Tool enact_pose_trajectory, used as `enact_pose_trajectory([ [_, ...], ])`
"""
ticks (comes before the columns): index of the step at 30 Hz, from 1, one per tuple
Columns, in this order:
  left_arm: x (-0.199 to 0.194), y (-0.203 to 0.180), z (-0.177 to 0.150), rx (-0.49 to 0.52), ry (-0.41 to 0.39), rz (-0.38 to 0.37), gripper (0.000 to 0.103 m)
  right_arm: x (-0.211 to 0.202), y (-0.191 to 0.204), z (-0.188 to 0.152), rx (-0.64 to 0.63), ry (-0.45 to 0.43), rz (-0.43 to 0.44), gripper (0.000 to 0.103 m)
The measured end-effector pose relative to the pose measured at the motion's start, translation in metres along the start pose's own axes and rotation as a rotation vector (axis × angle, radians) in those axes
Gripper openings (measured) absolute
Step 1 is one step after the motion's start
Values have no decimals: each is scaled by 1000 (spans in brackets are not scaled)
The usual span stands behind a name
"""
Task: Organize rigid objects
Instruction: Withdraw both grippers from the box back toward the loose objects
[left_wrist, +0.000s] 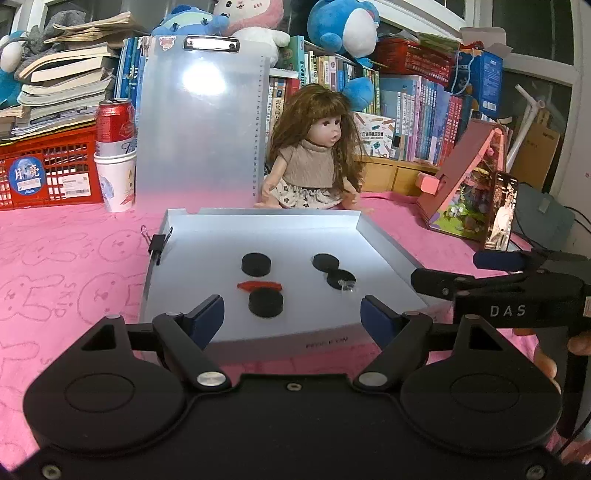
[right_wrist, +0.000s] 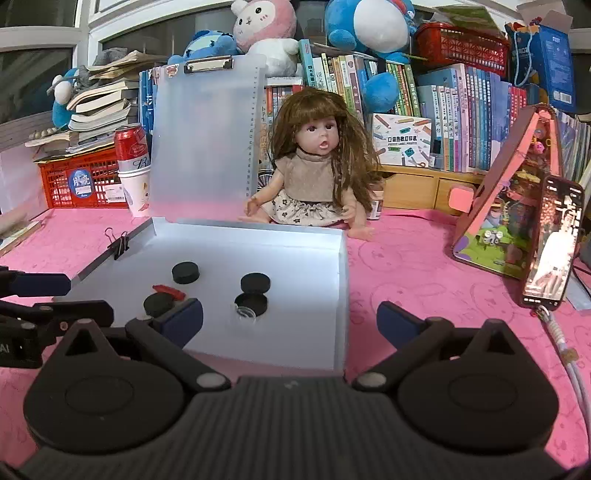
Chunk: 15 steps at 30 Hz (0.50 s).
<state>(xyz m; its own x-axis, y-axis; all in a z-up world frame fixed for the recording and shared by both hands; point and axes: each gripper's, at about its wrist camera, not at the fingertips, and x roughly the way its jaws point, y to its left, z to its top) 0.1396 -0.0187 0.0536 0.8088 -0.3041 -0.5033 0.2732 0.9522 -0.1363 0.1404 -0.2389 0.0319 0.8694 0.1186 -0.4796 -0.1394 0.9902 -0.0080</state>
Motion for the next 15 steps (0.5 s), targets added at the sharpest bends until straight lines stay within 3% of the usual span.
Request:
enact_pose_trajectory([
  [15,-55,-9,-44,63,-14,0,81,-52,5,-32,-67,-6,60,103],
])
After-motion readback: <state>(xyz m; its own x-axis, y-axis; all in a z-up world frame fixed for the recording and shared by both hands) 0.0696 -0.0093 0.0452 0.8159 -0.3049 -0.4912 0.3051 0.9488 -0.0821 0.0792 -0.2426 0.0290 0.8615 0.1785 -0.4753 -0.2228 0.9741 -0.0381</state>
